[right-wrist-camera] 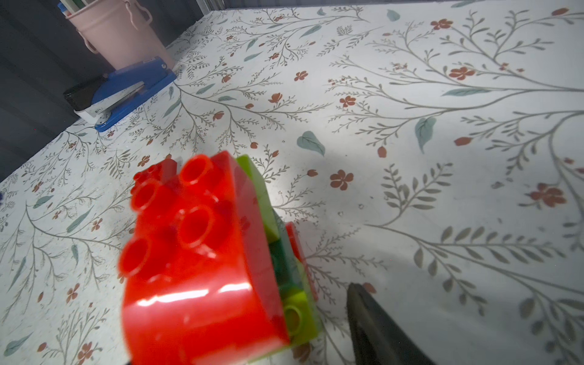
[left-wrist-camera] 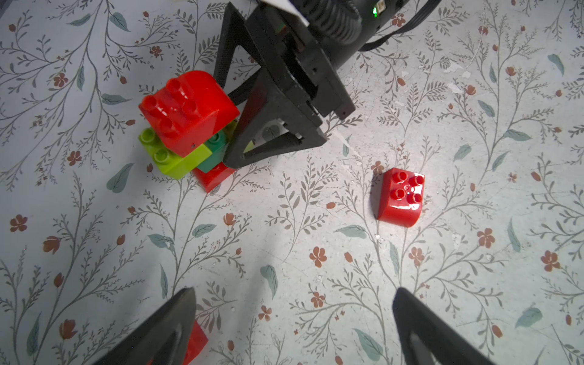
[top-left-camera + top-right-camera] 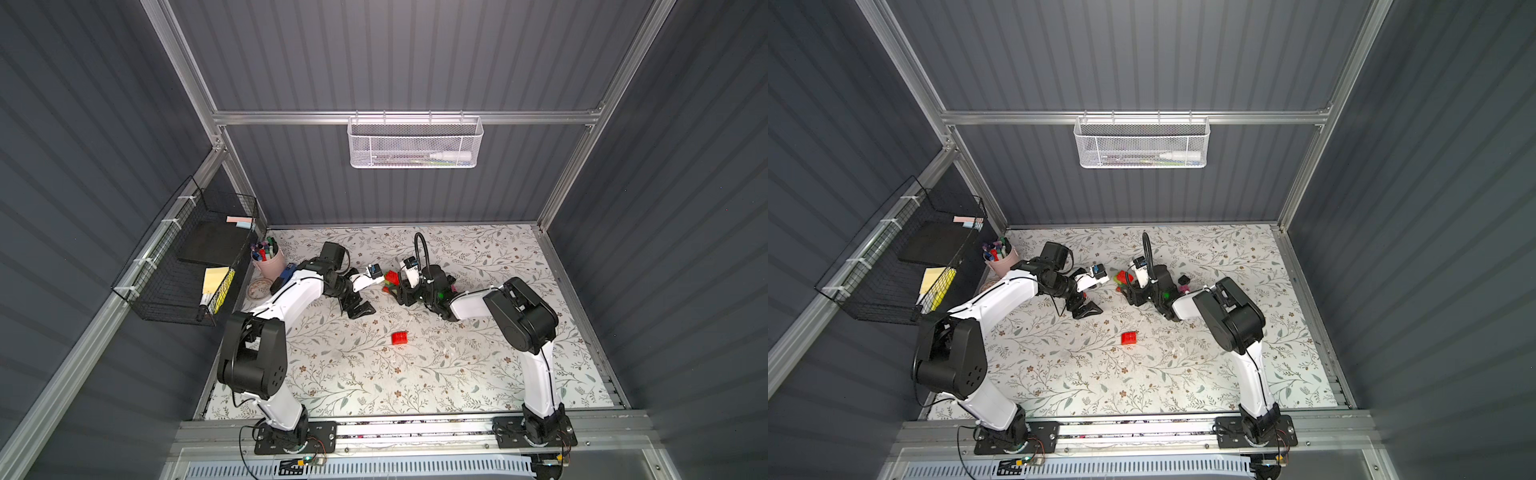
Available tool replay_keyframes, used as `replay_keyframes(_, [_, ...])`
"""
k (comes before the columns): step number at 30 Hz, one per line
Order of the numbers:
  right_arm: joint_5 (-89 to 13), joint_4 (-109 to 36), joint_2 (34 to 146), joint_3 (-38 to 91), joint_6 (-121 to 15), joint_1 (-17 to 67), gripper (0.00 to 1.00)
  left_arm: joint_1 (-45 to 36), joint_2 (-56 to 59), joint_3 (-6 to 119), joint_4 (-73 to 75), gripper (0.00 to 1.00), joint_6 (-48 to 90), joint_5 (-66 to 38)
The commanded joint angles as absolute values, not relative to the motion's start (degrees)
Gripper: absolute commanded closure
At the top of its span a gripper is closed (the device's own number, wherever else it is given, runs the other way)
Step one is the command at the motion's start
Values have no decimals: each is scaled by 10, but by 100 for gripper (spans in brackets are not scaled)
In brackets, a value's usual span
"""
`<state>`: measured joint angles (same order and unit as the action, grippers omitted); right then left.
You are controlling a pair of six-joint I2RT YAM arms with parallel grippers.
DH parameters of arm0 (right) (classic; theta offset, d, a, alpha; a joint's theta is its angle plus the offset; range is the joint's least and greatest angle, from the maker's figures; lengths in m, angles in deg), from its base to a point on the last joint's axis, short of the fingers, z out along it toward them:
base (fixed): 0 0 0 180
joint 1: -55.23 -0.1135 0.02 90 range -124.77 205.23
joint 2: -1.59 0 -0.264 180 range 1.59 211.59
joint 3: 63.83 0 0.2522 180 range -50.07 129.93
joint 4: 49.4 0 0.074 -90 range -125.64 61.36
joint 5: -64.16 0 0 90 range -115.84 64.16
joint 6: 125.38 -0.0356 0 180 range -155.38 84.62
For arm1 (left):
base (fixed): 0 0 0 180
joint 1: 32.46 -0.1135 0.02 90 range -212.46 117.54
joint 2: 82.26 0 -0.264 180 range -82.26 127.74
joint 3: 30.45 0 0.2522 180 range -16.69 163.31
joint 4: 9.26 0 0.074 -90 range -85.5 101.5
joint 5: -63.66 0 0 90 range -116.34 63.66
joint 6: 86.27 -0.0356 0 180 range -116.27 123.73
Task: Assemble the letter s with lego
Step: Adjust the lego brick at the center of the board.
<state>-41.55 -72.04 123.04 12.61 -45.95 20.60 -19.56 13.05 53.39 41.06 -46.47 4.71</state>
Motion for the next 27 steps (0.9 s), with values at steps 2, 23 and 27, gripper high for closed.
replay_keyframes(2, [-421, -737, 1232, 136, -462, 206, 34, -199, 141, 550, 431, 0, -473, 65])
replay_keyframes(23, [-406, -703, 1252, 157, -433, 190, 43, -199, 149, 553, 436, 0, -475, 69])
replay_keyframes(27, [-398, -698, 1252, 157, -426, 186, 45, -199, 151, 554, 437, 1, -475, 69])
